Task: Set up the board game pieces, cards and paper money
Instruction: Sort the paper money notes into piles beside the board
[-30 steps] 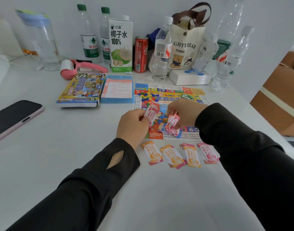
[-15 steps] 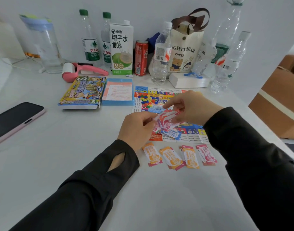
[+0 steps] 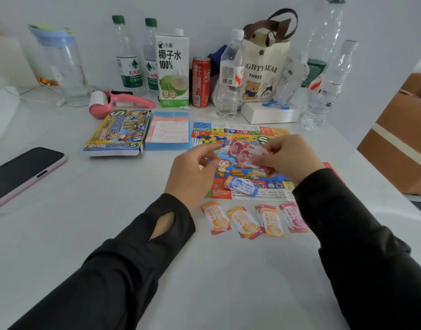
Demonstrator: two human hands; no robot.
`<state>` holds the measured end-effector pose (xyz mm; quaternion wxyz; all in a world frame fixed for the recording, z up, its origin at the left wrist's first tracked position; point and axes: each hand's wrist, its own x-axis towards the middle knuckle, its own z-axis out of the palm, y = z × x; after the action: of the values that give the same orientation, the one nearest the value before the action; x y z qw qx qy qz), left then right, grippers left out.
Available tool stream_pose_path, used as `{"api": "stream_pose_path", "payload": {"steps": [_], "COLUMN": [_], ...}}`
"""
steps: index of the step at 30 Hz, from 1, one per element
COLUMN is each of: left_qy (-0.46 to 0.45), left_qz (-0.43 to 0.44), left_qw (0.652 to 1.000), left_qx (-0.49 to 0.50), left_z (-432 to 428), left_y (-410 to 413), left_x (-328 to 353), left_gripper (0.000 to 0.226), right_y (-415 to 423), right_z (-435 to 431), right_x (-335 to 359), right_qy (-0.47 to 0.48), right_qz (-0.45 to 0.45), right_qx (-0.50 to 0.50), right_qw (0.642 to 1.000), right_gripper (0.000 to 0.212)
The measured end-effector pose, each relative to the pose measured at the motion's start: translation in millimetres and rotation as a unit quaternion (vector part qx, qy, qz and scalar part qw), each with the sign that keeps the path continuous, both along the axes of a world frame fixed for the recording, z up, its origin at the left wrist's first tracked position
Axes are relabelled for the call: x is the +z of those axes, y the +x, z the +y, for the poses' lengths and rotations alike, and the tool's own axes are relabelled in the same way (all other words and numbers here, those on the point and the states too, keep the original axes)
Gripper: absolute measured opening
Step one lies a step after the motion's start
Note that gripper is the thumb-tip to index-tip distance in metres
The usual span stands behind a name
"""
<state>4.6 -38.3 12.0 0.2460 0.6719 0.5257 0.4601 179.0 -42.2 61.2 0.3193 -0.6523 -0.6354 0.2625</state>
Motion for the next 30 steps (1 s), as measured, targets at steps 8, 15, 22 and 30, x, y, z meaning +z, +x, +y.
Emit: {"api": "stream_pose_path", "payload": {"steps": [8, 15, 22, 30], "left_qy": [-0.007, -0.039, -0.056, -0.093], "left_qz": [0.166, 0.244, 0.237, 0.179], "left_qw": [0.984, 0.967, 0.968, 0.978], "left_qx": [-0.056, -0.067, -0.065, -0.052], "left_z": [-3.1, -2.8, -3.1, -4.1], "left_y": [5.3, 6.0, 6.1, 6.5], "left_x": [-8.6, -10.3, -9.8, -7.7], "left_gripper": [0.033, 0.026, 0.025, 0.030], "right_y": [-7.1, -16.8, -22.6, -22.2], "right_z": [-1.0, -1.0, 1.6, 9.4], "right_x": [-18.7, -21.5, -19.3, -21.8], "right_qy": [-0.124, -0.094, -0.087, -0.130], "right_qz": [-0.052, -0.243, -0.286, -0.259], "right_qx": [0.006, 0.019, 0.073, 0.078], "right_qw": [0.991, 0.965, 0.951, 0.954], "right_gripper": [0.016, 0.031, 0.029, 0.034]}}
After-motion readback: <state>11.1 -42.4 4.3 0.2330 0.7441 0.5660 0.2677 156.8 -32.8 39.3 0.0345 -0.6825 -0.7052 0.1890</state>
